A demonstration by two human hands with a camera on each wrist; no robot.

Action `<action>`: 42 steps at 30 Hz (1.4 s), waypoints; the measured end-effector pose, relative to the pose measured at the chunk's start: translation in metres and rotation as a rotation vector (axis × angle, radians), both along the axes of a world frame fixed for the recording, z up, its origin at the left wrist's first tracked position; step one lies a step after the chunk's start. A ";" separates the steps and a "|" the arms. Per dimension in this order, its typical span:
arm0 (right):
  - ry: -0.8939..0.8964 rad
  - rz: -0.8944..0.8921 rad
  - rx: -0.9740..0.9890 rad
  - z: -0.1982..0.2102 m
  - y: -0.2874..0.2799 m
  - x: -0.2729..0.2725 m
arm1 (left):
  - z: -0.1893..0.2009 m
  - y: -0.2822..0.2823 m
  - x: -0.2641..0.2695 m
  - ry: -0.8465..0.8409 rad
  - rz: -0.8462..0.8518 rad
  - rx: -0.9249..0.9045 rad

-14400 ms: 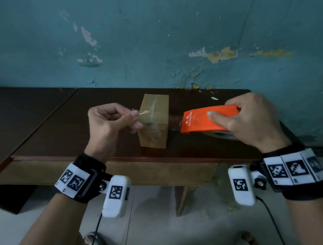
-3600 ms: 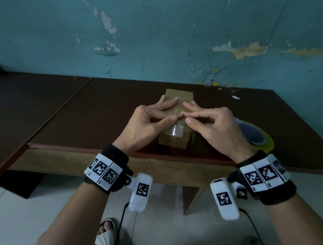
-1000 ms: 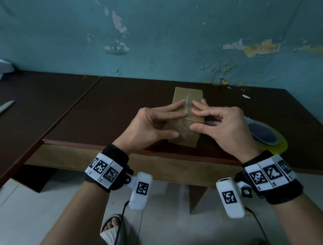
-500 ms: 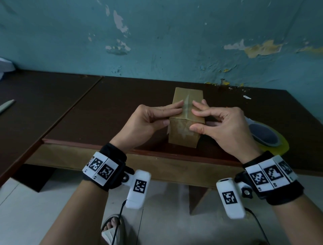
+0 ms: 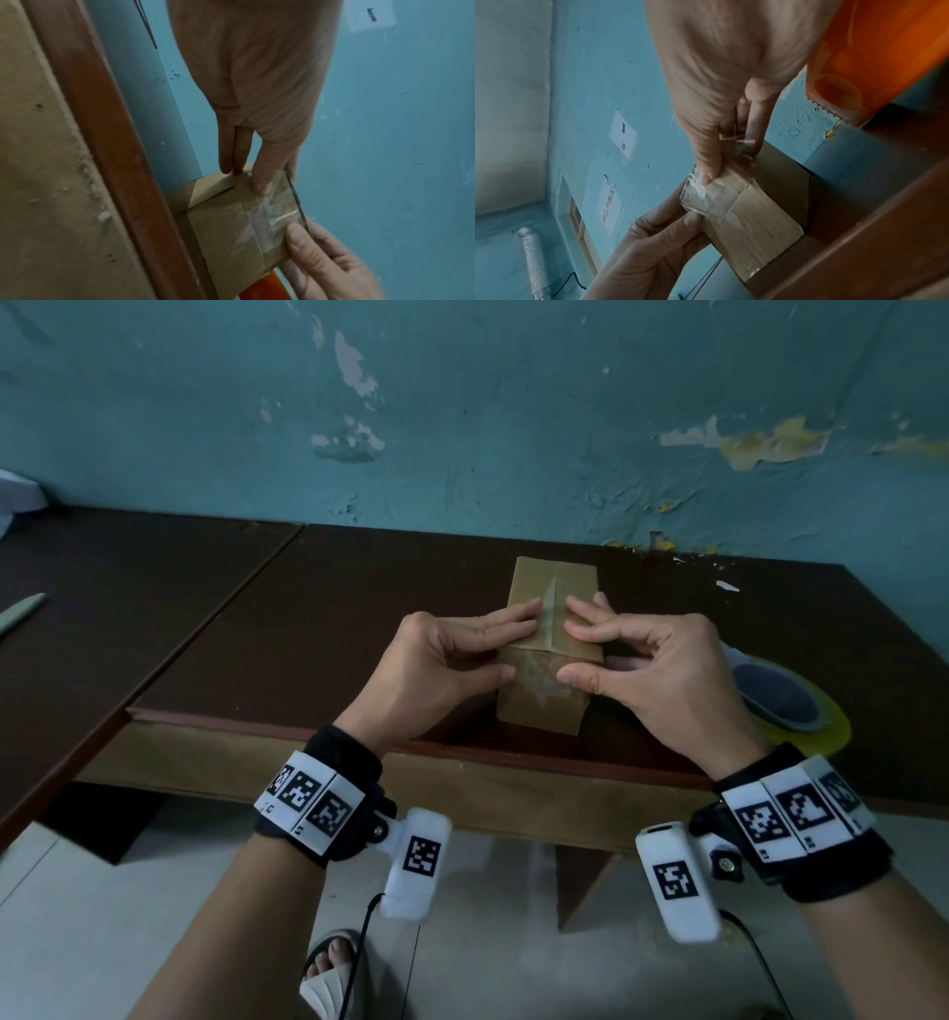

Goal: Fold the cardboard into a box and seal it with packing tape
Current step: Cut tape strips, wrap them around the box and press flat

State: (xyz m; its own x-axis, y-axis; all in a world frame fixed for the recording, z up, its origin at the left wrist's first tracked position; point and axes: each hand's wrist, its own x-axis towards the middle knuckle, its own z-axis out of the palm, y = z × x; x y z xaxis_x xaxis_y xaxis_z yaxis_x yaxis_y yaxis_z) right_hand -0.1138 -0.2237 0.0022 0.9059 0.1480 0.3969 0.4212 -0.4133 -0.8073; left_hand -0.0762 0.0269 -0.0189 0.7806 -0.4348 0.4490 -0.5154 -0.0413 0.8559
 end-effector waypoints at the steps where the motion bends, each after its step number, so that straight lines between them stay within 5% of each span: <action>1: 0.001 0.000 0.003 -0.001 0.000 0.000 | -0.001 -0.001 -0.001 -0.013 0.023 0.001; 28: -0.026 0.002 -0.006 -0.007 0.002 -0.002 | -0.009 -0.029 -0.009 -0.284 0.355 -0.018; 35: 0.136 0.209 0.090 0.001 -0.014 -0.003 | -0.007 -0.030 -0.009 -0.249 0.383 -0.022; 42: 0.094 0.213 0.023 -0.008 -0.014 0.005 | -0.005 -0.030 -0.008 -0.215 0.374 -0.022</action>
